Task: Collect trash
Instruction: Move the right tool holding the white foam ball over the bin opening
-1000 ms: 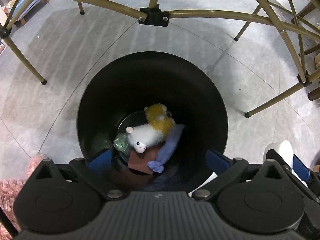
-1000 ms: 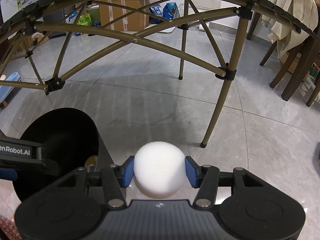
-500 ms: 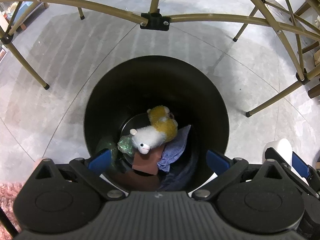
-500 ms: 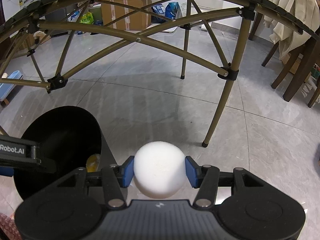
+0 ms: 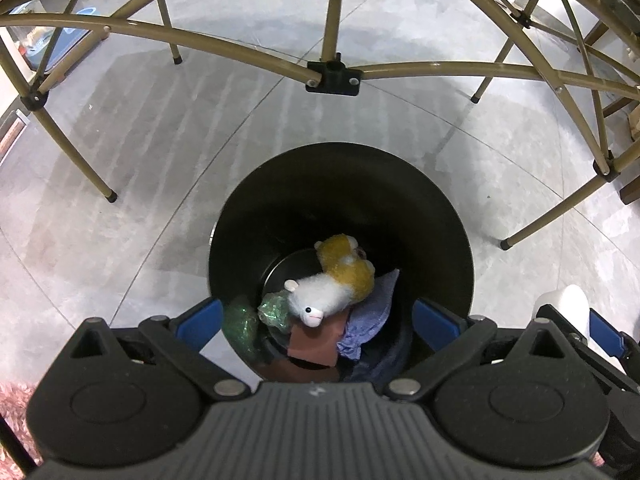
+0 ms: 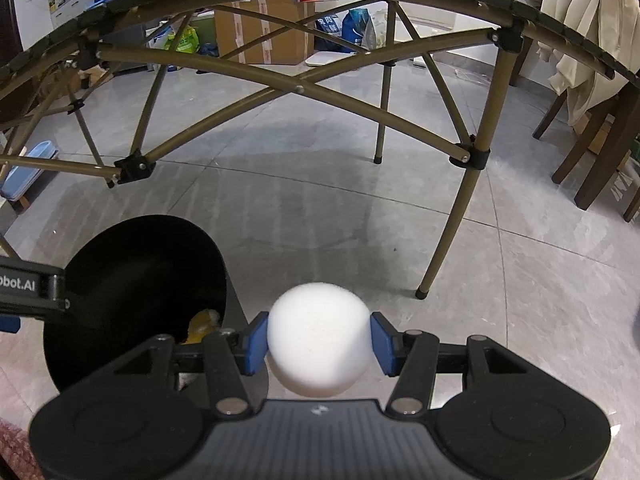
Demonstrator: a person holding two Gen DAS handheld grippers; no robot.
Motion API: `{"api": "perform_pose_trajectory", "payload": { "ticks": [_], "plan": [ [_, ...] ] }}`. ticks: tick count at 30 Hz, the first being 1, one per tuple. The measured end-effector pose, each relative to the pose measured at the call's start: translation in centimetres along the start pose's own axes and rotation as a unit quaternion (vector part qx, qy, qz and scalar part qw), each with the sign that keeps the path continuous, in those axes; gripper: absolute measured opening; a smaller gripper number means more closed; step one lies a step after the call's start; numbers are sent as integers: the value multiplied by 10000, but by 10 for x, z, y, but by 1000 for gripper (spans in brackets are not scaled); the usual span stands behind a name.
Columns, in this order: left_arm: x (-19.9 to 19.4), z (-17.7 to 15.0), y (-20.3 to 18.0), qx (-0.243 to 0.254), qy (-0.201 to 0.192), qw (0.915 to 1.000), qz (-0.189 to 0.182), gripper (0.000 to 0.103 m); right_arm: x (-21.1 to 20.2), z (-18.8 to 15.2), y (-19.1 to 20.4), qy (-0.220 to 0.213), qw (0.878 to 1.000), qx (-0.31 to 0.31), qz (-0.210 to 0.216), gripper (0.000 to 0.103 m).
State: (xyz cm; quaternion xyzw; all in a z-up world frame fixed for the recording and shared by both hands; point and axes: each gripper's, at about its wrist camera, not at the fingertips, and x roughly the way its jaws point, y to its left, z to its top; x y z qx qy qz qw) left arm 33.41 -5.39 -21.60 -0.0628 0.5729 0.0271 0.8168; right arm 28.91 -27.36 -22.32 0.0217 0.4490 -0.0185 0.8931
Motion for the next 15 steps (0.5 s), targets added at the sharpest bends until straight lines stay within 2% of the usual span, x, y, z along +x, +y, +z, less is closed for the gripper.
{"api": "perform_pose_trajectory", "payload": {
  "ticks": [11,15],
  "plan": [
    [-9,-1,21,-30,-70,10000,-46,103,-10,5,21,-91,9997,-171,142,52],
    [-15,-2,30,-75,-154,9998,40,103,-14,7,32,-134,9994,-263,202,52]
  ]
}}
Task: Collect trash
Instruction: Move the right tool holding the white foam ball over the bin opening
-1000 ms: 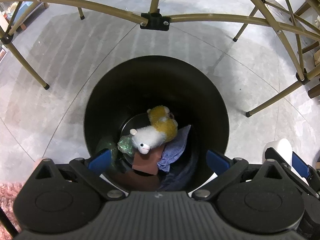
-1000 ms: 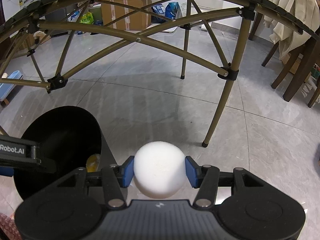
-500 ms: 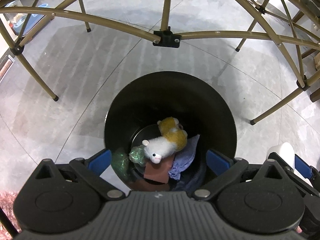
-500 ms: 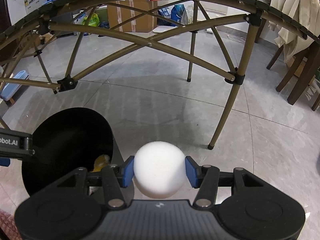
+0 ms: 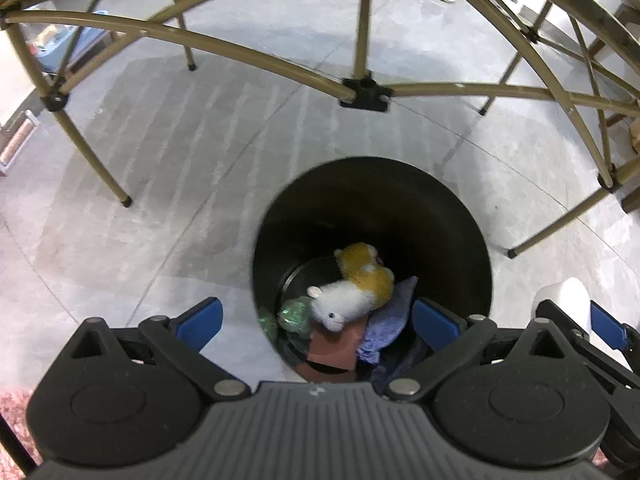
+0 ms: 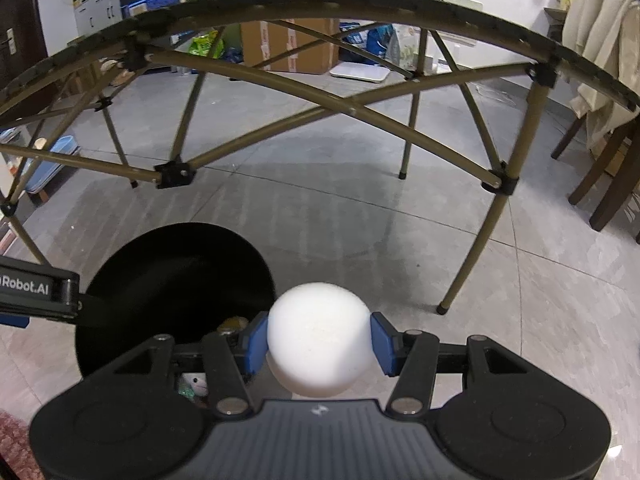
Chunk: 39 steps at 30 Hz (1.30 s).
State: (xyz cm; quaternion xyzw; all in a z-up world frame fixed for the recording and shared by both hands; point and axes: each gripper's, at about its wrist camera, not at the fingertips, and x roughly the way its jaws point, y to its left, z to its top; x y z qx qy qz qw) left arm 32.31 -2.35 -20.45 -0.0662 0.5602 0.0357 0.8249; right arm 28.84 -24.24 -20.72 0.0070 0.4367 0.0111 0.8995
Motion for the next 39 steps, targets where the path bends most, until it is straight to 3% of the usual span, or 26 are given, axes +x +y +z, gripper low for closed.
{"api": "perform_pose_trajectory", "payload": {
  "ticks": [24,39],
  "plan": [
    [-14,-1,73,-497,-124,9984,249,103,3,16,94,-29,9963,-680,517,52],
    [-9,-2,91,-647,-95,9969,445,103,32,9,120,265,9950,-810,522,52]
  ]
}}
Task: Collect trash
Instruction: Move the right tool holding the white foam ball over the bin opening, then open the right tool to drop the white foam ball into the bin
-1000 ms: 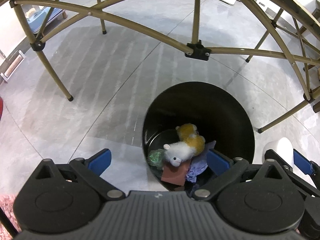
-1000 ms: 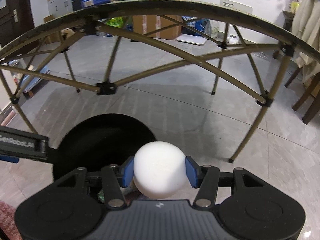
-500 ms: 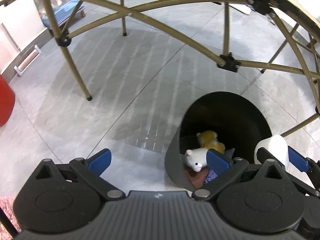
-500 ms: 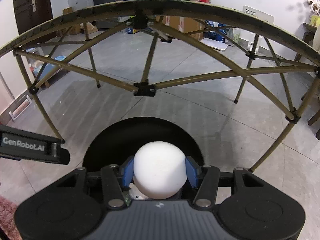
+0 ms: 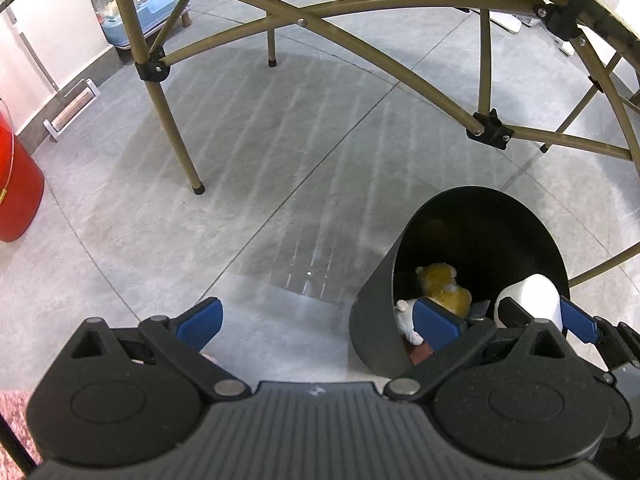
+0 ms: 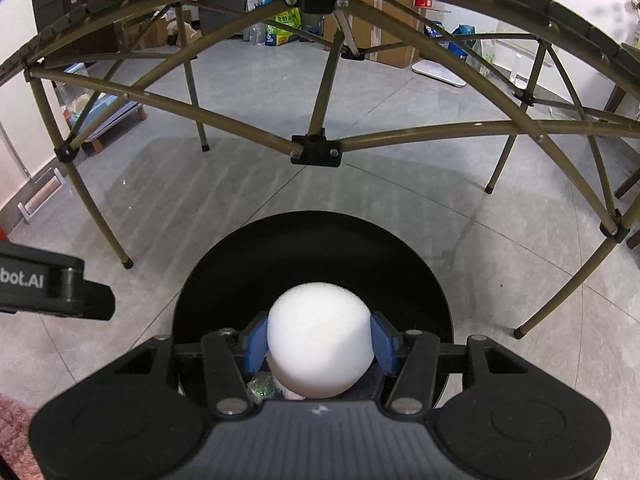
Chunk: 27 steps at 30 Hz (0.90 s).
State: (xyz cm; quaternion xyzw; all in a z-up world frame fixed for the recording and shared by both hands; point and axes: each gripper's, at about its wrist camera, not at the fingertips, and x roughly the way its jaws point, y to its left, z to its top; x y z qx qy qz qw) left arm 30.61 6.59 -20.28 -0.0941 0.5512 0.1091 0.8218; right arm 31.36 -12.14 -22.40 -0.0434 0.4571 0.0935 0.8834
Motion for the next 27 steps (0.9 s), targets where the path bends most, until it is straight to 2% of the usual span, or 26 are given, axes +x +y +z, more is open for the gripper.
{"api": "perform_pose_trajectory", "payload": {
  "ticks": [6,17,18,20,21,22,27],
  "plan": [
    [8,-1,4,-38,96,9998,145,103,4,-2,0,71,10000,-6,-15,52],
    [10,-3,2,35,166,9997,161,103,7,-3,-3,125,9999,42,-44,53],
    [11,-3,2,33,170,9997,163,103,8,-3,-4,141,9999,51,-31,55],
    [11,-3,2,22,174,9997,161,103,10,-3,-5,208,9997,97,-20,66],
    [11,-2,2,17,178,9997,160,103,11,-3,-5,259,9996,126,-22,83],
    [11,-2,2,9,183,9997,163,103,13,-3,-5,297,9995,131,-62,95],
    [11,-2,3,6,192,9997,140,103,14,-4,-4,303,9993,110,-169,95]
  ]
}}
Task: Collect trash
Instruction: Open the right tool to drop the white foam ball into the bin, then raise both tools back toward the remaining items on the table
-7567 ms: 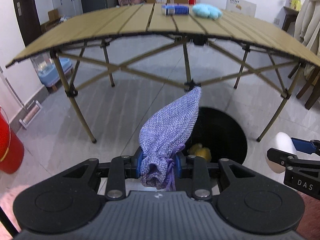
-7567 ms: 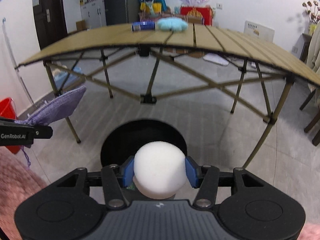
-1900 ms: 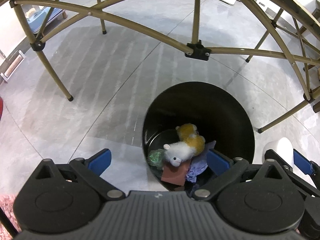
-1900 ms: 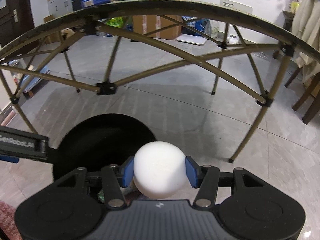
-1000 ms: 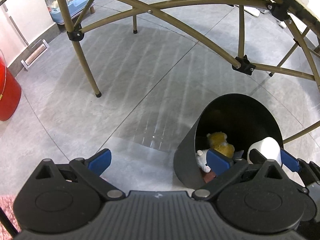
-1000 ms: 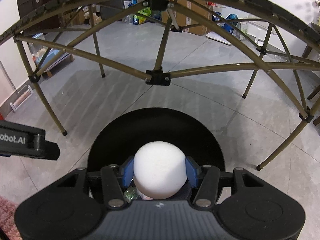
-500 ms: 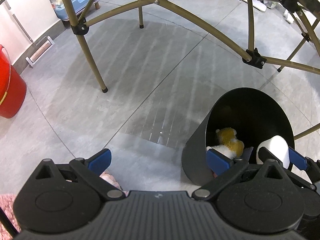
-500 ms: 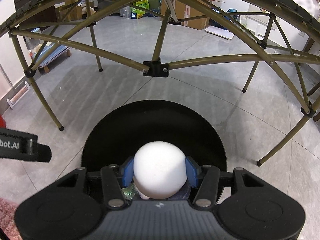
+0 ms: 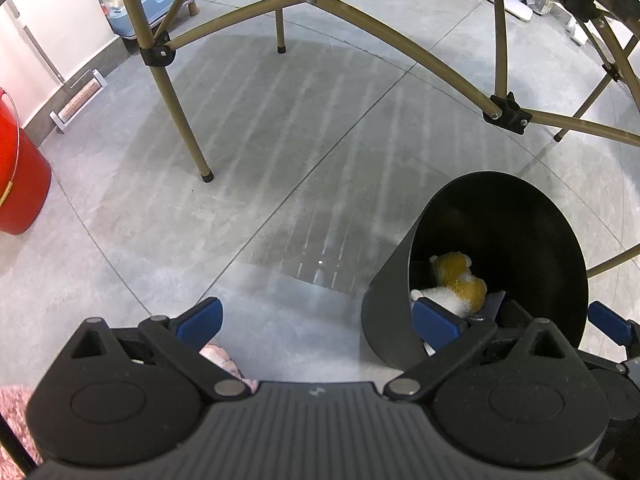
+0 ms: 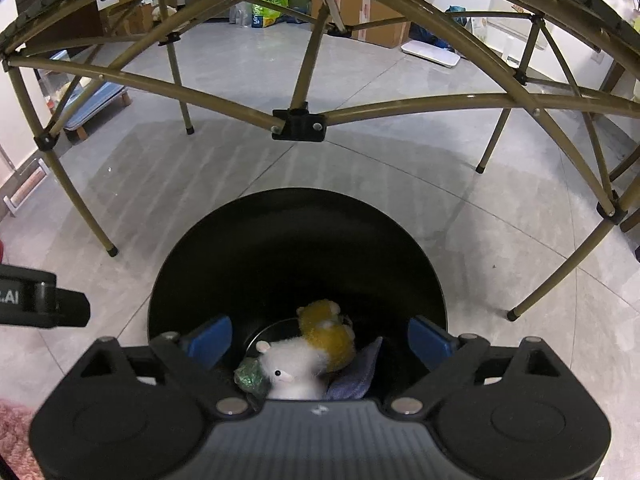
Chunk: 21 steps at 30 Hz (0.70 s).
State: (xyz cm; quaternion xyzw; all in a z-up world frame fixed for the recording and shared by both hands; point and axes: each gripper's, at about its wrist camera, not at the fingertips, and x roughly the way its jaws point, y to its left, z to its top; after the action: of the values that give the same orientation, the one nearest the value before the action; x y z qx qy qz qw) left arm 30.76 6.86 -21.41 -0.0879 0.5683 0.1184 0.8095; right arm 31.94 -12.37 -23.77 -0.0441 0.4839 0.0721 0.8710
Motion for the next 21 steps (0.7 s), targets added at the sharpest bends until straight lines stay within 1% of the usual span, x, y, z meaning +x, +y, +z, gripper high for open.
{"api": "perform_pose_trajectory", "payload": {
  "ticks": [12,21],
  "plan": [
    [0,0,-1,8,8,10000,-18,103,1,-1,-1,38,10000,11,-22,95],
    [-4,-1,-3,16,-84,9999,-70,103,-2,1,-3,-5,10000,32,-29,95]
  ]
}}
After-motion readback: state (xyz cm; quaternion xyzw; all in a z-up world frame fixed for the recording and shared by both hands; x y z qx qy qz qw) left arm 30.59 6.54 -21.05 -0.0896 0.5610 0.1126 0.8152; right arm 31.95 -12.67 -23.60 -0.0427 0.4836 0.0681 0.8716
